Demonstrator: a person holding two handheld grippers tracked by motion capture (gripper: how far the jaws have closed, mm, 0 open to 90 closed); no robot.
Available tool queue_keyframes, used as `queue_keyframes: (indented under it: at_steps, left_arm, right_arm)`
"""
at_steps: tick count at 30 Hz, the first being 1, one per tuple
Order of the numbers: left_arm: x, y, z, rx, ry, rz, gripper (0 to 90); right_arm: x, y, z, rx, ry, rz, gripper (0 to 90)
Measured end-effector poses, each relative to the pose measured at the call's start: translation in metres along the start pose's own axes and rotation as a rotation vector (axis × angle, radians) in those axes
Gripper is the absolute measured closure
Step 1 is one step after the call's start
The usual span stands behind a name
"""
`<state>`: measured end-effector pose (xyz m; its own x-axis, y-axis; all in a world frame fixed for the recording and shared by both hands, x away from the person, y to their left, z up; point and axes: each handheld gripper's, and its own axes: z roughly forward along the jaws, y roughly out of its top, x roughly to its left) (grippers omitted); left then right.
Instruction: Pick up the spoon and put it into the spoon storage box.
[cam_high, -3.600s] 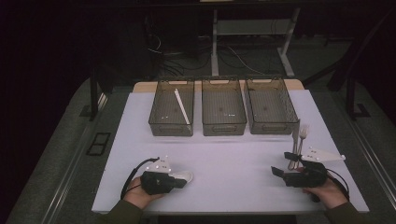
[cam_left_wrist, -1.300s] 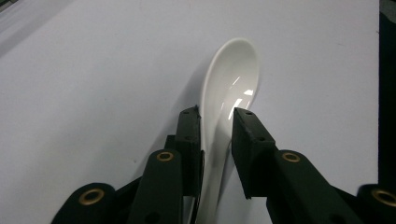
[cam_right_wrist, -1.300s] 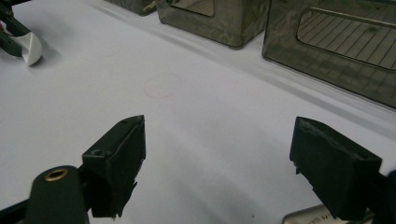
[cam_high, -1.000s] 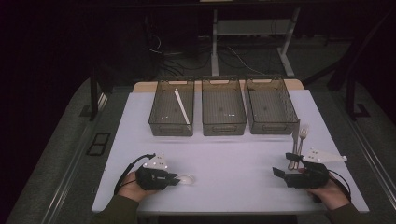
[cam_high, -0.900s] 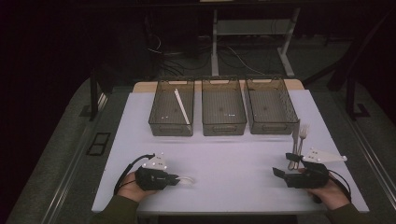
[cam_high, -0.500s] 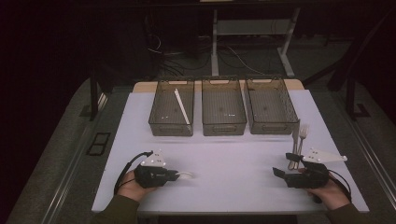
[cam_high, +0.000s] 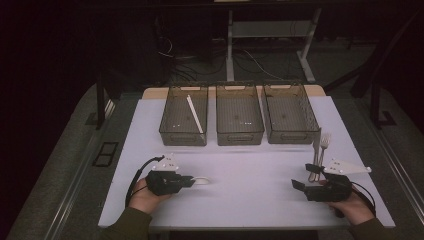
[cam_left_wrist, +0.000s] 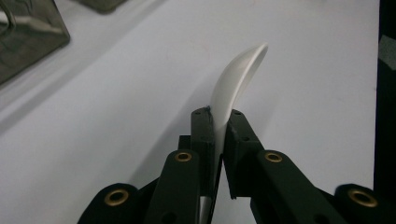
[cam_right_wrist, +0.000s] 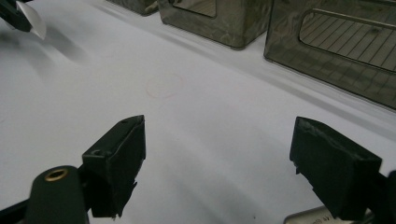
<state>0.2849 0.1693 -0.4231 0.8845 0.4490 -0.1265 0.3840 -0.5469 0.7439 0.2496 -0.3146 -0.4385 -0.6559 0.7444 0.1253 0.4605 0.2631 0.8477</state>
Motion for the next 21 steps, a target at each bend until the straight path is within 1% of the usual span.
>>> queue_keyframes:
  at_steps: [7, 11, 12, 14, 17, 18, 21]
  left_arm:
    - [0.006, 0.014, 0.004, -0.022, 0.002, 0.017, 82.4]
    - [0.009, 0.021, 0.005, -0.04, 0.001, 0.026, 82.4]
    - [0.009, 0.022, 0.005, -0.048, -0.008, 0.025, 82.4]
    - [0.011, 0.025, 0.006, -0.057, -0.016, 0.023, 82.4]
    - [0.012, 0.029, 0.007, -0.061, -0.02, 0.029, 82.4]
    - [0.012, 0.03, 0.008, -0.06, -0.019, 0.032, 82.4]
    - [0.013, 0.035, 0.009, -0.063, -0.019, 0.04, 82.4]
  right_arm:
    - [0.001, 0.0, 0.0, 0.0, -0.002, -0.002, 18.1]
    - [0.002, 0.0, 0.002, 0.007, 0.012, -0.021, 18.1]
    - [0.002, 0.0, 0.002, 0.008, 0.016, -0.026, 18.0]
    - [0.003, 0.0, 0.003, 0.006, 0.024, -0.031, 15.6]
    - [0.005, 0.0, 0.005, 0.001, 0.029, -0.03, 15.4]
    - [0.006, 0.001, 0.006, -0.001, 0.034, -0.03, 12.7]
    - [0.007, 0.002, 0.008, -0.006, 0.04, -0.028, 12.0]
